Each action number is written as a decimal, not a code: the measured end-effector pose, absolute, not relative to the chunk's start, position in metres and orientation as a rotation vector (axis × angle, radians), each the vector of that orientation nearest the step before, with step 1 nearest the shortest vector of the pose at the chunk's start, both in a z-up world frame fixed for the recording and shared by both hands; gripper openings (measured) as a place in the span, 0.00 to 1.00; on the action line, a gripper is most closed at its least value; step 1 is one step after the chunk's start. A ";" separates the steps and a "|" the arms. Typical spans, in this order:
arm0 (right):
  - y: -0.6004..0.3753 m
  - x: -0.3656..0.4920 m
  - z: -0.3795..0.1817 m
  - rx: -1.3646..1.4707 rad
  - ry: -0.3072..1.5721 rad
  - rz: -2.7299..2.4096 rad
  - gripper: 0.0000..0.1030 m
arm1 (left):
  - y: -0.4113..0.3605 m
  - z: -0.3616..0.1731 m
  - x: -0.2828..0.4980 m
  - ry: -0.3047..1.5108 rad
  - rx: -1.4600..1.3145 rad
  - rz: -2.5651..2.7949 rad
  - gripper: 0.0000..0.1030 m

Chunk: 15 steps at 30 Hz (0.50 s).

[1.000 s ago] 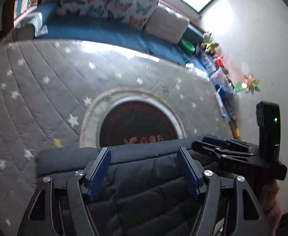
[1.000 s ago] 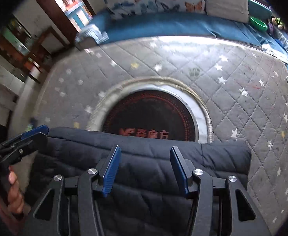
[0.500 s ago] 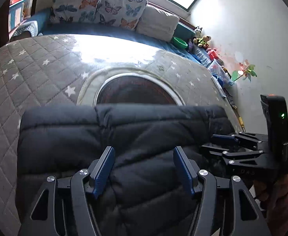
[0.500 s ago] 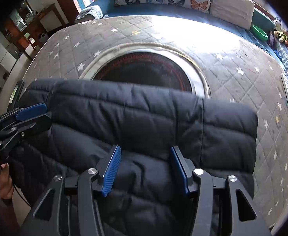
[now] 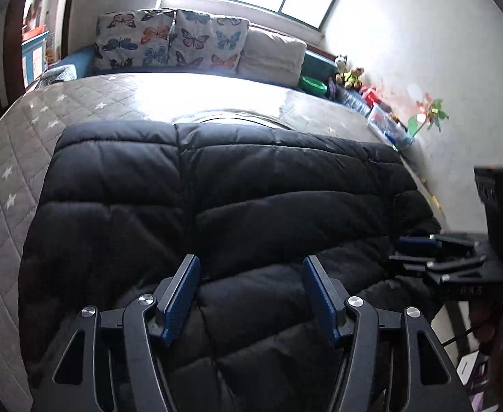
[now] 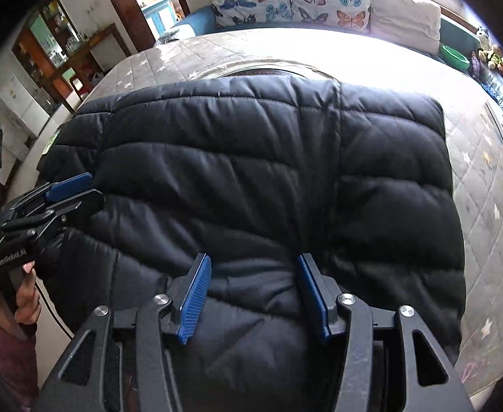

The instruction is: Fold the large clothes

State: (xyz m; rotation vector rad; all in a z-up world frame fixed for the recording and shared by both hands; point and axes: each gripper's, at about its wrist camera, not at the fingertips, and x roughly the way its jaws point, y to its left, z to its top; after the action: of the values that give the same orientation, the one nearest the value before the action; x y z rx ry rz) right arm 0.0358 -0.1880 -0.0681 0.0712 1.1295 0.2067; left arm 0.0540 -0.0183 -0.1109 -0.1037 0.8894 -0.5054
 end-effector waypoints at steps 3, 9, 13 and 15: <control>-0.194 0.020 -0.071 0.094 1.098 0.210 0.56 | -0.011 -0.116 0.041 0.880 -0.143 -0.512 0.64; -0.210 0.006 -0.079 0.188 1.086 0.240 0.56 | -0.004 -0.127 0.021 0.874 -0.146 -0.517 0.64; -0.211 0.006 -0.076 0.163 1.114 0.257 0.56 | 0.002 -0.129 0.017 0.897 -0.176 -0.528 0.64; -0.213 0.007 -0.077 0.165 1.119 0.268 0.56 | 0.005 -0.128 0.020 0.909 -0.193 -0.531 0.64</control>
State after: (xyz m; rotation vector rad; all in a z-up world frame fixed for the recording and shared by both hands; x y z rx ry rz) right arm 0.0070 -0.2125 -0.0765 0.1653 1.1187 0.2676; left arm 0.0200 0.0049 -0.1282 -0.1926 0.9086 -0.5306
